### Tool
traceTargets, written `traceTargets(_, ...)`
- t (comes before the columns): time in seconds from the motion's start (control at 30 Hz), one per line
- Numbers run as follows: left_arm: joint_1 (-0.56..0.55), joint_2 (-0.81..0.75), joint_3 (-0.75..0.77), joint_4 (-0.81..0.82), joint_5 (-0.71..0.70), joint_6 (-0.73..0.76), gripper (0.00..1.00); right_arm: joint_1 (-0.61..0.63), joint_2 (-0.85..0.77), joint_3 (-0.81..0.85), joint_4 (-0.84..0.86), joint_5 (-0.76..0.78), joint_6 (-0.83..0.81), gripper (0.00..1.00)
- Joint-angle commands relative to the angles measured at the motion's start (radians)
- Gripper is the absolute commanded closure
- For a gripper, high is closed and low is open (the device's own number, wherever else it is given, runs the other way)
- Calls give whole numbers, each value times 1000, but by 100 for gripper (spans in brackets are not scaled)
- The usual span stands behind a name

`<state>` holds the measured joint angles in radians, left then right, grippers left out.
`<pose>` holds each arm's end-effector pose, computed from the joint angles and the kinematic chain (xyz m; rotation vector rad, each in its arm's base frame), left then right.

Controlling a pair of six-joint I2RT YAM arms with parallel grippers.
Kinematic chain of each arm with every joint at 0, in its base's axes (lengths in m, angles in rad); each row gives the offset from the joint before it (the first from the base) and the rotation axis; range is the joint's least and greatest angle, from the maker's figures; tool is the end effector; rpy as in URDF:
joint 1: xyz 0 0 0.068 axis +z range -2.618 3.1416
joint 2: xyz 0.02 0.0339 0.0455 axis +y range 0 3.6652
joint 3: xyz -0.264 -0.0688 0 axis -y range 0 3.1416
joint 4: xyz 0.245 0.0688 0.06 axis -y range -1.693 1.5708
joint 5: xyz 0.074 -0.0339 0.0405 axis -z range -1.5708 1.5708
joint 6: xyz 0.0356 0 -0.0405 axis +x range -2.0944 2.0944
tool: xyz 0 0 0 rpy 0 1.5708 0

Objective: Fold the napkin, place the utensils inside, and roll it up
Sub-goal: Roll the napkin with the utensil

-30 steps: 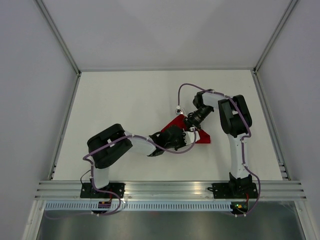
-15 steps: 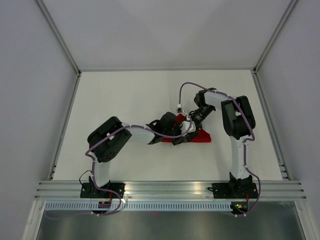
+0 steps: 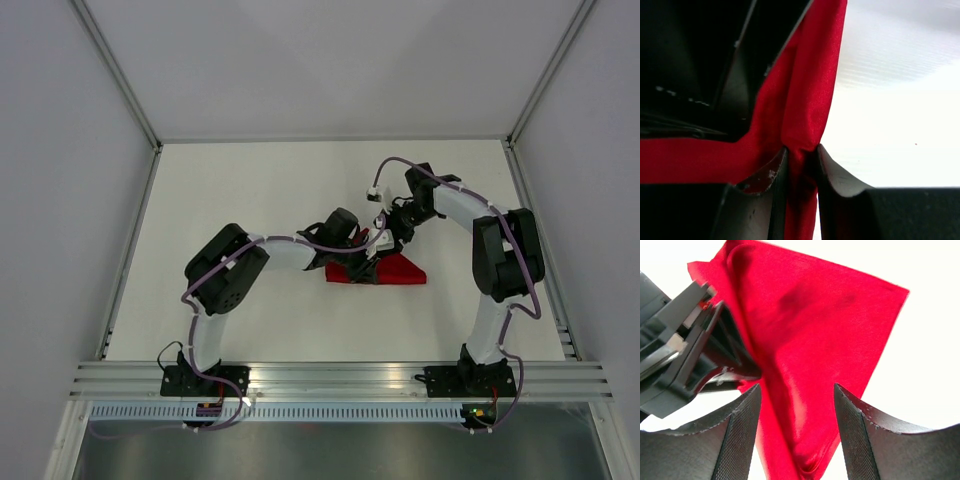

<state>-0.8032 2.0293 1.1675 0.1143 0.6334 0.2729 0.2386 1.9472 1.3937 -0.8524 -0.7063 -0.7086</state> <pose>0.2746 -0.3149 0.1335 1.4745 1.8228 -0.9996 0.3575 0.1107 0.1816 -1.2942 2.3464 0.9086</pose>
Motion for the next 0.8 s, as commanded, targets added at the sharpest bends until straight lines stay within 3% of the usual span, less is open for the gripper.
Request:
traceTargets(0.0, 27, 78, 14, -258, 75, -60, 98, -61, -149, -77, 195, -47, 133, 35)
traceTargets(0.2, 68, 123, 81, -334, 164, -72, 98, -116, -306, -323, 452, 31, 254, 32)
traceTargets(0.37, 84, 140, 104, -354, 189, -92, 98, -143, -255, -288, 423, 128, 270, 32)
traceTargets(0.57, 82, 146, 124, -366, 178, -129, 98, -209, -169, -196, 385, 97, 275, 33)
traceTargets(0.77, 84, 195, 205, -478, 195, -133, 98, -232, -304, -289, 389, -10, 164, 34)
